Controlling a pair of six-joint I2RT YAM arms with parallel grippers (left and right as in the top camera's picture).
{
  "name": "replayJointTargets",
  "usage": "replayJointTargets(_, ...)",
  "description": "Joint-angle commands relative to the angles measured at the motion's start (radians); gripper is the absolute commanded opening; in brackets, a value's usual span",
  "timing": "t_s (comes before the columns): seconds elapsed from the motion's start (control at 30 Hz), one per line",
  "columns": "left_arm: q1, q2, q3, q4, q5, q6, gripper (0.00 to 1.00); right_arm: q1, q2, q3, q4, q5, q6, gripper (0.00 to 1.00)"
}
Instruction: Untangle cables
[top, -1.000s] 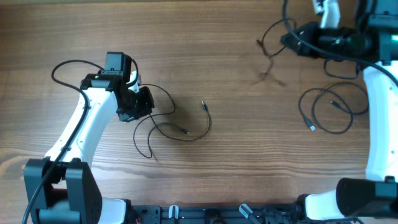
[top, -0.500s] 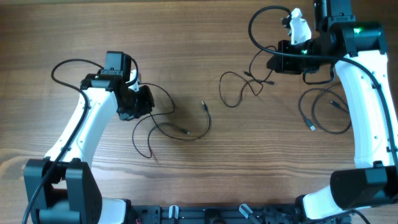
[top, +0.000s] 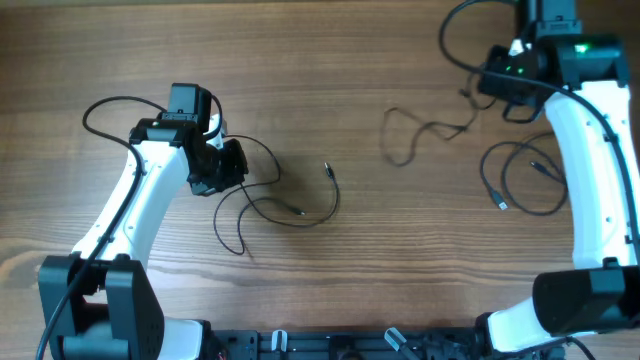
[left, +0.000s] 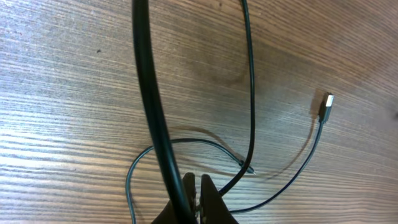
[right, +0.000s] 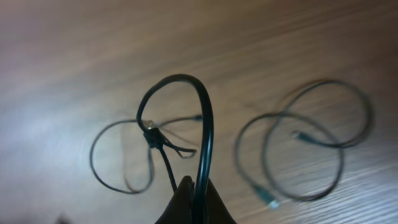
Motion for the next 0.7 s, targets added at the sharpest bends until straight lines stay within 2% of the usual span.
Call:
replayJointTargets(0.0, 0.0, -0.012, 0.006, -0.005, -0.011, -0.006, 0.04, -0.13, 0.011, 0.037, 0.016, 0.089, 0.09, 0.04)
replayJointTargets(0.37, 0.0, -0.012, 0.006, -0.005, -0.012, -0.006, 0.04, -0.611, 0.011, 0.045, 0.042, -0.321, 0.164, 0.04)
replayJointTargets(0.47, 0.0, -0.012, 0.006, -0.005, -0.011, -0.006, 0.04, -0.673, 0.011, 0.036, 0.024, -0.33, 0.152, 0.04)
replayJointTargets(0.63, 0.0, -0.012, 0.006, -0.005, -0.011, -0.006, 0.04, -0.679, 0.012, -0.017, 0.014, -0.276, 0.102, 0.04)
replayJointTargets(0.67, 0.0, -0.012, 0.006, -0.007, -0.011, -0.006, 0.04, -0.679, 0.012, -0.049, 0.014, -0.259, 0.103, 0.28)
